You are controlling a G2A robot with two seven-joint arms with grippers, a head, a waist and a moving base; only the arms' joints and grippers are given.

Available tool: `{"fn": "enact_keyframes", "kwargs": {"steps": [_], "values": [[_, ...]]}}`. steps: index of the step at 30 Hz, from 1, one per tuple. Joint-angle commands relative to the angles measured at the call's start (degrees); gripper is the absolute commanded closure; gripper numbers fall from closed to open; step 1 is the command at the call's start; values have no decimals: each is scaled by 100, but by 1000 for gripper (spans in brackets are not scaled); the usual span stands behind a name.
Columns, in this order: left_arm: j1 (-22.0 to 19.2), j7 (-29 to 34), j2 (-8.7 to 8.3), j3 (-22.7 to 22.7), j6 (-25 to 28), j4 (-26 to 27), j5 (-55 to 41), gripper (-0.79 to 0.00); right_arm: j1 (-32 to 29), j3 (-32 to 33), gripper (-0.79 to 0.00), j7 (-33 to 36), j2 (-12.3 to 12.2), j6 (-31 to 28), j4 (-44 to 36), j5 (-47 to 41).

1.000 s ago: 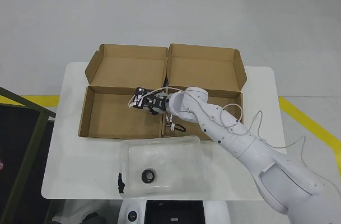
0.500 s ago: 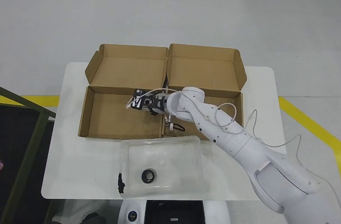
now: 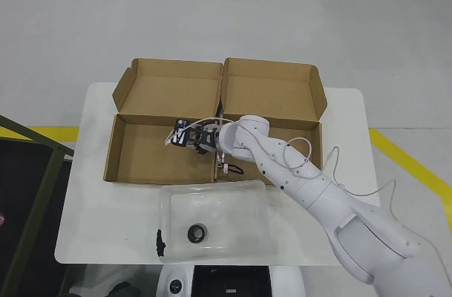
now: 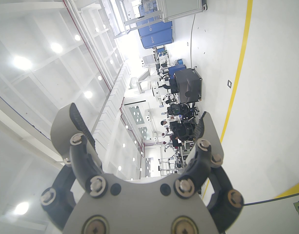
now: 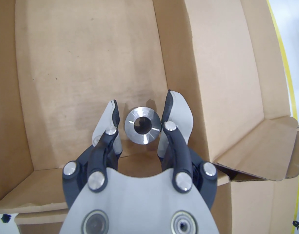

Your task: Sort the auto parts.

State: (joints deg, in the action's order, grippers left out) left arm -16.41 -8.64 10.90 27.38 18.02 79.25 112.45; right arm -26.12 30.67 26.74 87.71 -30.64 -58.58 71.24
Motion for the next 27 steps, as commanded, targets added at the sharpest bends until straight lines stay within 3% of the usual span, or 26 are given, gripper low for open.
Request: {"fn": "enact_keyframes", "kwargs": {"steps": [1,9,17,21,27], "values": [[0,0,0,0,0,0,0,-785,-52,101,-369,3,-37,-57,-236,-1],[0,0,0,0,0,0,0,-785,-459,714,-394,96,-309,-325,-1320,97],[0,0,0,0,0,0,0,-785,-1246,1301,-391,188,-590,-759,-2518,-3],[0,0,0,0,0,0,0,-785,-1639,1490,-502,199,-701,-1003,-3021,-28],[0,0,0,0,0,0,0,-785,-2153,1686,-545,82,-850,-1423,-3694,107]]}}
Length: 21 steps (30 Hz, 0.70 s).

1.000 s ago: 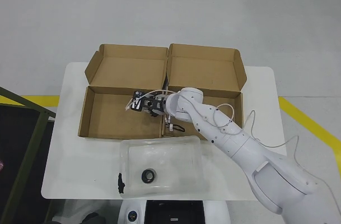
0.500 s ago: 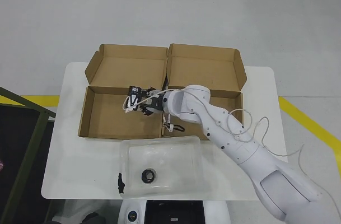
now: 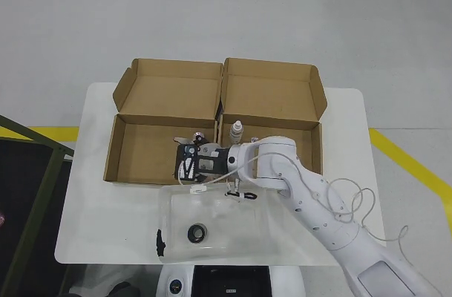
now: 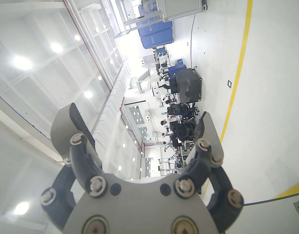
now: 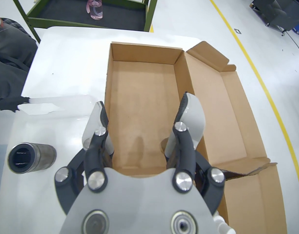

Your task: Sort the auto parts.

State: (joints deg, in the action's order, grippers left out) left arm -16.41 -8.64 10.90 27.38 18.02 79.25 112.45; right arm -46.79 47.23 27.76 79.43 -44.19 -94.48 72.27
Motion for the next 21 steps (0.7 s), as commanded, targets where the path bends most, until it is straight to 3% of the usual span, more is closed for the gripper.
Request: {"fn": "enact_keyframes", "kwargs": {"steps": [1,21], "values": [[0,0,0,0,0,0,0,-785,-159,53,-542,-13,-45,-136,-193,35],[0,0,0,0,0,0,0,-785,-1628,490,-566,180,-487,-1189,-1441,329]]}}
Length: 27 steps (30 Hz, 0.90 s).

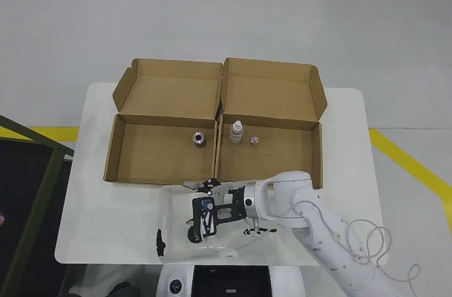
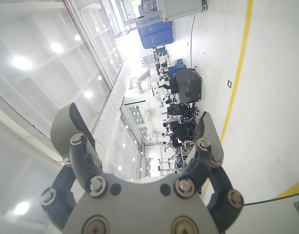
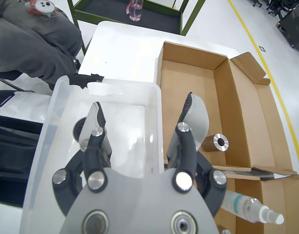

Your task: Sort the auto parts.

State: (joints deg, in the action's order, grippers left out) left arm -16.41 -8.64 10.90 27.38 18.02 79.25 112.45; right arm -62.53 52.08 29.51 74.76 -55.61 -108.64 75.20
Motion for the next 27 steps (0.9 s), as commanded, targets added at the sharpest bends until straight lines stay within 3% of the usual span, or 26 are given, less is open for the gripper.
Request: {"fn": "enact_keyframes", "kwargs": {"steps": [1,10,27], "values": [[0,0,0,0,0,0,0,-785,-100,2,-570,-4,-36,-95,-50,63],[0,0,0,0,0,0,0,-785,-297,-224,-600,-104,-169,-239,4,357],[0,0,0,0,0,0,0,-785,-125,-740,-640,-247,-310,-197,584,571]]}}
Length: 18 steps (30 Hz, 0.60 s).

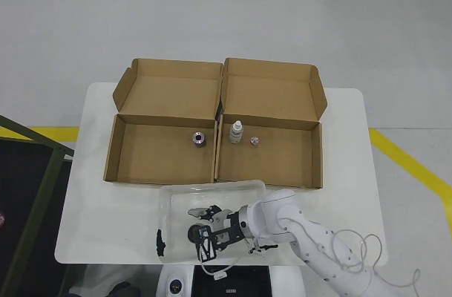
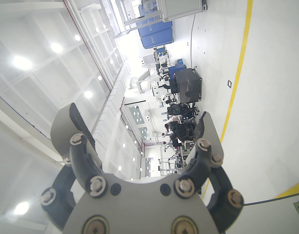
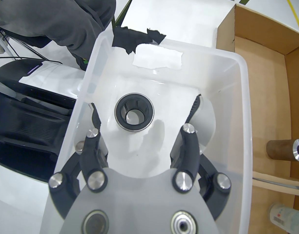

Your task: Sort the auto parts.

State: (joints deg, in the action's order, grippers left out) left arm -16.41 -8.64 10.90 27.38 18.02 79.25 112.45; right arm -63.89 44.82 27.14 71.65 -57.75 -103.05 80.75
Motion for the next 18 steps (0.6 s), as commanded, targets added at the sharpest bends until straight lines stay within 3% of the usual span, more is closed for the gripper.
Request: {"fn": "enact_keyframes", "kwargs": {"steps": [1,18], "values": [[0,0,0,0,0,0,0,-785,25,-32,-637,-24,0,29,61,27],[0,0,0,0,0,0,0,-785,369,-535,-610,-218,105,324,690,262]]}}
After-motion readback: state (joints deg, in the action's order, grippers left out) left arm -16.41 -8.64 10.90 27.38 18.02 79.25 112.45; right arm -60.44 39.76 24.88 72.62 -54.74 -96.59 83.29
